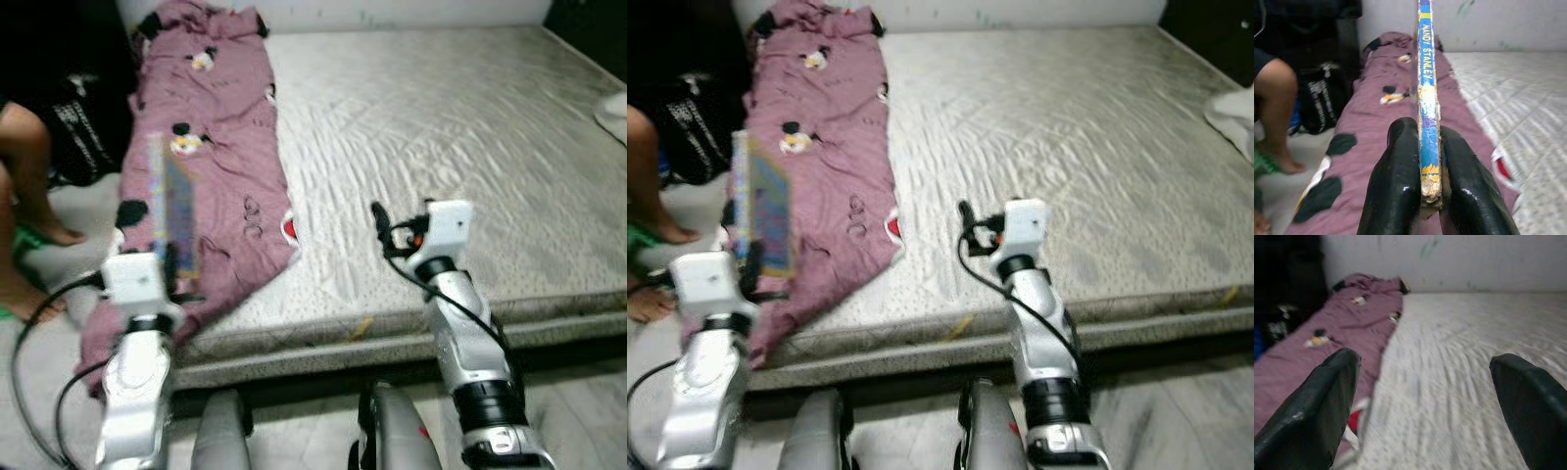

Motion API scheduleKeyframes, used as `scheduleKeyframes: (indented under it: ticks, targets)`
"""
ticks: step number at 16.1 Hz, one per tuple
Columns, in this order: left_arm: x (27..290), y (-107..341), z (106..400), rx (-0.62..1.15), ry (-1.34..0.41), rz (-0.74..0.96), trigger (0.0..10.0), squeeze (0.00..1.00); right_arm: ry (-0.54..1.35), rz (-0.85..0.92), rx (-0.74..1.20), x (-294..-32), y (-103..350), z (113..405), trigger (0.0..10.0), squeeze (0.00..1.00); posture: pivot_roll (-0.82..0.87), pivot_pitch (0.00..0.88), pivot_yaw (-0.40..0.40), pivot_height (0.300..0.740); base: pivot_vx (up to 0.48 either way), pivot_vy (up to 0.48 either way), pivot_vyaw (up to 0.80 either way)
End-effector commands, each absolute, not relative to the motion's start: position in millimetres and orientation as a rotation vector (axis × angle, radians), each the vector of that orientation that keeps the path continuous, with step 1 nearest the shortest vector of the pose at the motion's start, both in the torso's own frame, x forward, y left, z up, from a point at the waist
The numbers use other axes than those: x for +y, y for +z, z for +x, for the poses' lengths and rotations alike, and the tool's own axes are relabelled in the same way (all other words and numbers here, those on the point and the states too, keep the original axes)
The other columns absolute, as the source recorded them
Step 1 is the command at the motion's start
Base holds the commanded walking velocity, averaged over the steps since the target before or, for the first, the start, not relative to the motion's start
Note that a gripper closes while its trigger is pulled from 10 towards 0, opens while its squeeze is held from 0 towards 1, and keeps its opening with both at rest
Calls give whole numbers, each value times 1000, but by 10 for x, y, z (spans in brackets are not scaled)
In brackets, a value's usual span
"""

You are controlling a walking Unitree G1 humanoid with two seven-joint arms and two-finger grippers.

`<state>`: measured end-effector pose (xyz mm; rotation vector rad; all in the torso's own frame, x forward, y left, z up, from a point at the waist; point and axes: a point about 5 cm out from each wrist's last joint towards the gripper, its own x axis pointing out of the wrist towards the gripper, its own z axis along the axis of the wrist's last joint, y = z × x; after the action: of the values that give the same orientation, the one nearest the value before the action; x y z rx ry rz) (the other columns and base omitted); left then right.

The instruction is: Clean up the room

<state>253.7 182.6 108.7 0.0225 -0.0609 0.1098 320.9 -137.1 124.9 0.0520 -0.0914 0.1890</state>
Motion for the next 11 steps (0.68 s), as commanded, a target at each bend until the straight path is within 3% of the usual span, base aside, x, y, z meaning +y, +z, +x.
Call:
scheduleKeyframes:
  ticks: [1,5,11]
  targets:
    - [1804,1288,2583,-141,107,46,10000,0,175,62,-100,-1364,1296,3190,10000,0,20,0,27,705,0,0,0]
    - [1788,1365,2604,-145,85,40,10000,0,138,37,-91,-1383,1259,3084,10000,0,28,0,18,705,0,0,0]
    - [1737,1346,2561,-122,68,32,10000,0,89,40,-86,-1389,1305,3117,10000,0,30,0,20,740,0,0,0]
